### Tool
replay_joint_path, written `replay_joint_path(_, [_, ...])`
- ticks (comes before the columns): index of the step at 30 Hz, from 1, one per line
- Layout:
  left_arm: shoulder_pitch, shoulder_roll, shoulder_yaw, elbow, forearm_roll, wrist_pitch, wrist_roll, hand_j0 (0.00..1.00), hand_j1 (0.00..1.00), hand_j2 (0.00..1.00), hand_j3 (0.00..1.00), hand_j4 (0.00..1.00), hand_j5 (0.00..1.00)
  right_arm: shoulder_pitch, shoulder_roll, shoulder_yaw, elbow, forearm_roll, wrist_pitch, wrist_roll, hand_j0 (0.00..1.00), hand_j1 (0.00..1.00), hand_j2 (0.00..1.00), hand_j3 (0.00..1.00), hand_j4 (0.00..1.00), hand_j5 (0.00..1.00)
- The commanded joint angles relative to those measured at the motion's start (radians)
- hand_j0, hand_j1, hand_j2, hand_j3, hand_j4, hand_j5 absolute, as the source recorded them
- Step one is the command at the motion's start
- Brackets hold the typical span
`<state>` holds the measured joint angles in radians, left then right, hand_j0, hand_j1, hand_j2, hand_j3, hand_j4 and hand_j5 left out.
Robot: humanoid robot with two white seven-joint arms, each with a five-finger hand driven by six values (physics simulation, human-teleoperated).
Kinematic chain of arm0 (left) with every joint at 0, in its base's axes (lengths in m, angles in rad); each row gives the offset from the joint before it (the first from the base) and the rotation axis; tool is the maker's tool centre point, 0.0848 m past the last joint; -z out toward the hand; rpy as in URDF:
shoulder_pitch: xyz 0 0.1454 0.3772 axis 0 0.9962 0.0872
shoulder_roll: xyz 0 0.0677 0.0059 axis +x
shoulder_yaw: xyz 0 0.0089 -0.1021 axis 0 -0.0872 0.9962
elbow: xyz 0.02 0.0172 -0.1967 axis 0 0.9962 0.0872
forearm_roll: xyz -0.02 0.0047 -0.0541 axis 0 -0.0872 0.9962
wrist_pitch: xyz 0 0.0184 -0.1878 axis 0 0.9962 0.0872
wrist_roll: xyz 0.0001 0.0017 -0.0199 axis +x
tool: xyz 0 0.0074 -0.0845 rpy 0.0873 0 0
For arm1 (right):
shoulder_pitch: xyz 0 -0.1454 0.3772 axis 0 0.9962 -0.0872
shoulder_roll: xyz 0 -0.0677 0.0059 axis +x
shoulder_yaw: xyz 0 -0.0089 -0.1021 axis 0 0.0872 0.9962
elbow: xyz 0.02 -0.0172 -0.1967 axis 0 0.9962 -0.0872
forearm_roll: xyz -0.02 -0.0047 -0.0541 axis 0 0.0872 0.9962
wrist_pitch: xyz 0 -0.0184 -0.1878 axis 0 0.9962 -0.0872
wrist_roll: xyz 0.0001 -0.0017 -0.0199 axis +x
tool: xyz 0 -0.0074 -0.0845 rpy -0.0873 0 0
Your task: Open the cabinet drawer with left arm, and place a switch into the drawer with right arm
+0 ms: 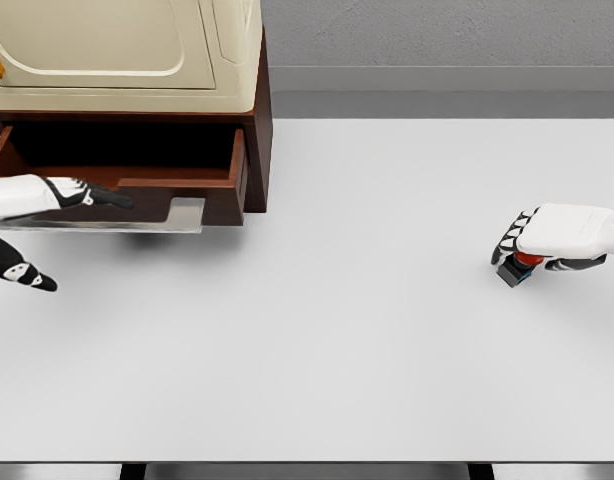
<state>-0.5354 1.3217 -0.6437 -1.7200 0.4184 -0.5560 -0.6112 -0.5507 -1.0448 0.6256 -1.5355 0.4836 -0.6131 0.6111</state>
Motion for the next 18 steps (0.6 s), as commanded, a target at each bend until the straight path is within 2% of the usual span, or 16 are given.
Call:
replay_joint_path(1, [0.0, 0.008, 0.001, -0.001, 0.037, -0.055, 0.0, 1.0, 1.0, 1.0, 1.0, 1.0, 1.0, 0.0, -0.001, -0.003, 0.0, -0.003, 0.002, 0.0, 0.67, 0.67, 0.67, 0.67, 0.67, 0.67])
replay_joint_path(6, [0.0, -0.002, -0.001, -0.043, 0.034, -0.055, 0.0, 1.0, 1.0, 1.0, 1.0, 1.0, 1.0, 0.002, -0.001, -0.003, 0.0, -0.005, 0.002, 0.0, 0.67, 0.67, 0.67, 0.67, 0.67, 0.67])
replay_joint_path(12, [0.0, -0.084, -0.001, -0.043, 0.007, -0.055, 0.0, 1.0, 1.0, 1.0, 1.0, 1.0, 1.0, 0.003, 0.005, -0.001, 0.0, -0.004, 0.002, 0.0, 0.66, 0.66, 0.66, 0.66, 0.66, 0.66])
replay_joint_path(15, [-0.006, -0.11, -0.001, -0.043, -0.01, -0.055, 0.0, 1.0, 1.0, 1.0, 1.0, 1.0, 1.0, 0.003, 0.005, -0.001, 0.0, -0.005, 0.002, 0.0, 0.59, 0.59, 0.59, 0.59, 0.59, 0.59])
replay_joint_path(18, [-0.015, -0.145, -0.001, -0.041, -0.042, -0.055, 0.0, 1.0, 1.0, 1.0, 1.0, 1.0, 1.0, 0.003, 0.005, -0.003, 0.002, -0.005, 0.002, 0.0, 0.59, 0.59, 0.59, 0.59, 0.59, 0.59])
